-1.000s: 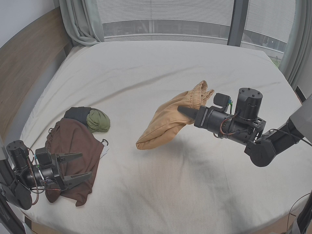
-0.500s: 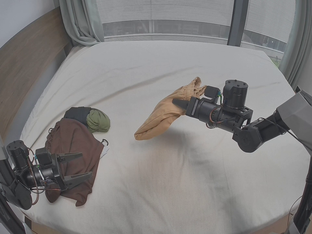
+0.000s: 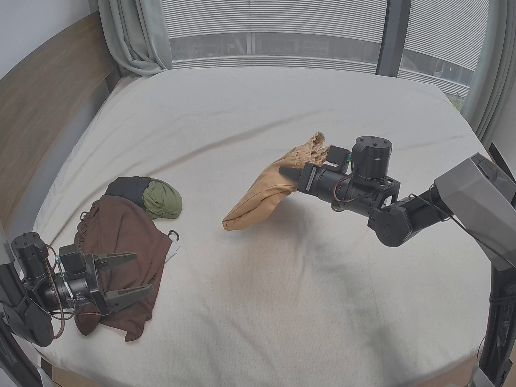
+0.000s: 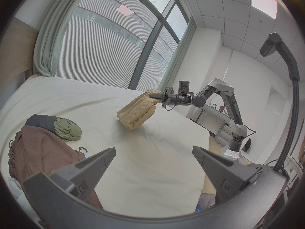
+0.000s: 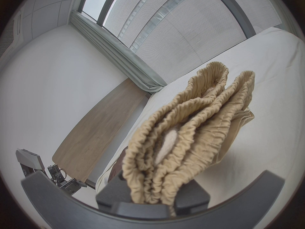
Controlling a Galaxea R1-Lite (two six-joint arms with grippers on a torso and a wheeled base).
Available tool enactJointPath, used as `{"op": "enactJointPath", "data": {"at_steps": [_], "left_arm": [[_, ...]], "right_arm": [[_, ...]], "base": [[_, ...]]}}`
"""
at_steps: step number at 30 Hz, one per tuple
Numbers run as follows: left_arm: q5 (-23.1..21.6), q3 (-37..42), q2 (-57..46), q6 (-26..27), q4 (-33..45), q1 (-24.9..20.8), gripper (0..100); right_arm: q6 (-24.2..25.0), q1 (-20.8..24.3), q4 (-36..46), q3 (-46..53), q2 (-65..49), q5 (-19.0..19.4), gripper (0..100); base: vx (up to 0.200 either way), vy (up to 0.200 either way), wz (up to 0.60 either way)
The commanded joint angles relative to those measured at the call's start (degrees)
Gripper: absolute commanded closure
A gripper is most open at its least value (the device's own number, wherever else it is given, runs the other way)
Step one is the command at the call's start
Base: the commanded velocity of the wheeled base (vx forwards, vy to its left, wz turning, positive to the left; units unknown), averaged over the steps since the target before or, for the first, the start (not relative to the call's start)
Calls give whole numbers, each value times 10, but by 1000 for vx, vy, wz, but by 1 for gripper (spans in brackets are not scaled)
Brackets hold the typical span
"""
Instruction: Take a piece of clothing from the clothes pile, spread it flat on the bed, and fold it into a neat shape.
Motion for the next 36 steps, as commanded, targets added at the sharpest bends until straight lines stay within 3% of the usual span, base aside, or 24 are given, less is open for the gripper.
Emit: {"op": "enactJointPath", "data": {"at_steps": [1,11,21,24,36], "left_arm": [[0,0,3,-1,1,1,0],[0,1,4,-2,1,1,0],[0,1,4,-1,1,2,0],[0,1,4,-1,1,2,0],[0,3,4,0,1,1,0]], "right_arm": [[1,-6,3,-37,26,0,100],[1,-4,57,-146,49,0,100],[-7,-12,39,-154,154,3,100],[-41,-32,21,-123,187,3,100],[-50,-52,-85,40,165,1,100]], "base": [[0,0,0],[0,0,0],[0,0,0],[0,0,0],[0,0,0]]}}
